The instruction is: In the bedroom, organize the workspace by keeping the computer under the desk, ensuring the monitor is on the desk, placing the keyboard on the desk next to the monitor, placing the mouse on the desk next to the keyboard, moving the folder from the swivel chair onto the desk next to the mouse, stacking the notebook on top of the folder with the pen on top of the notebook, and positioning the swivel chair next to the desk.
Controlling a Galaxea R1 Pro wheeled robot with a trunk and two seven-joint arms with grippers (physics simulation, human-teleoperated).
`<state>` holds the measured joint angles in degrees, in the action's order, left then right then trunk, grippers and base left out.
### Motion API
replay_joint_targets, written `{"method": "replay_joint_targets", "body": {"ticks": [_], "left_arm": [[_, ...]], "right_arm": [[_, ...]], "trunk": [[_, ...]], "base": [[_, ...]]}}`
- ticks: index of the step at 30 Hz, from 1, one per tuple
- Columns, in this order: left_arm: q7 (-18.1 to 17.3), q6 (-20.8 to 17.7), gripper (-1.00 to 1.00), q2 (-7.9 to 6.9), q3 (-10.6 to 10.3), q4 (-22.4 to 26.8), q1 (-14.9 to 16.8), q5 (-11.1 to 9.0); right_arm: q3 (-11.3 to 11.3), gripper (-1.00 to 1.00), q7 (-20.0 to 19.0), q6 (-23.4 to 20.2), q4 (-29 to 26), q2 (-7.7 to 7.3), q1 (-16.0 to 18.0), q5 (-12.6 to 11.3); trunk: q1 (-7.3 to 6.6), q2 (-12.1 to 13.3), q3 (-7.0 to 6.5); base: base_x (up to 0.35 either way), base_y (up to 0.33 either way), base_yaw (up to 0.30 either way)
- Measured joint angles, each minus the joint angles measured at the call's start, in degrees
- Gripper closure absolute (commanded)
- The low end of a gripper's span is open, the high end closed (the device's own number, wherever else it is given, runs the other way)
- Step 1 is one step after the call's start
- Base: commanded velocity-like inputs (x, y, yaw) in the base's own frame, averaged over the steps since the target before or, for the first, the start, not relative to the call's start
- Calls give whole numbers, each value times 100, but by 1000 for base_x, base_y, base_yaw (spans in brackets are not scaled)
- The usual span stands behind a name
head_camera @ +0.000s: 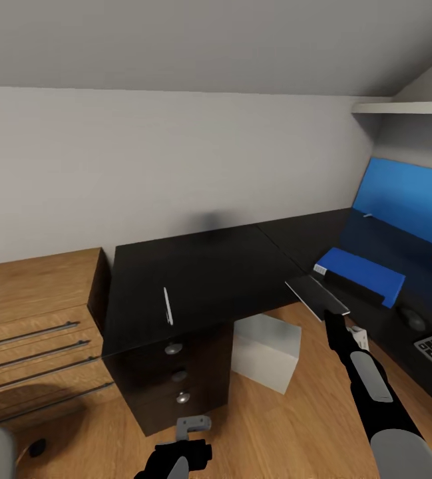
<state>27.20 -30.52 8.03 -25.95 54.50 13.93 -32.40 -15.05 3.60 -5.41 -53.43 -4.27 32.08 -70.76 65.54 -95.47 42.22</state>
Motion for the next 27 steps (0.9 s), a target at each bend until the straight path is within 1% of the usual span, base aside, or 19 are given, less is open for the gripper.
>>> {"method": "replay_joint_targets", "body": {"ticks": [6, 14, 15, 16, 18, 19, 22, 25, 27], "left_arm": [[7, 0, -100, 0, -1, -7, 0, 8], [16, 0, -100, 0, -1, -9, 0, 20], [20, 6, -100, 4, -10, -9, 0, 26], [21, 6, -100, 5, -12, -9, 0, 28], [32, 8, -100, 7, -18, -9, 0, 29], [36, 18, -100, 8, -21, -16, 0, 30], [40, 88, -100, 8, -27, -77, 0, 38], [42, 201, -100, 9, -38, -162, 0, 43], [44, 343, -100, 13, -50, -265, 0, 45]], "right_arm": [[1, 100, 0, 0, -1, 3, 0, -5], [33, 100, -9, 15, -45, 12, -1, 7], [61, 100, -11, 18, -271, 18, -1, 26], [65, 100, -13, 20, -358, 22, -1, 31], [77, 100, -18, 20, -579, 62, -1, 38], [82, 100, -17, 19, -695, 108, -1, 37], [86, 100, -17, 18, -856, 202, -2, 44], [89, 100, -11, 17, -914, 249, -2, 48], [93, 100, -5, 18, -955, 286, -2, 47]], "trunk": [[-1, 0, 0], [-176, 319, -143], [-198, 359, -161], [-220, 399, -179], [-264, 480, -215], [-286, 520, -233], [-352, 640, -287], [-417, 761, -341], [-461, 841, -376]], "base": [[-15, 12, 0], [0, 0, 0], [0, 0, 0], [0, 0, 0], [0, 0, 0], [0, 0, 0], [0, 0, 0], [0, 0, 0], [0, 0, 0]]}}
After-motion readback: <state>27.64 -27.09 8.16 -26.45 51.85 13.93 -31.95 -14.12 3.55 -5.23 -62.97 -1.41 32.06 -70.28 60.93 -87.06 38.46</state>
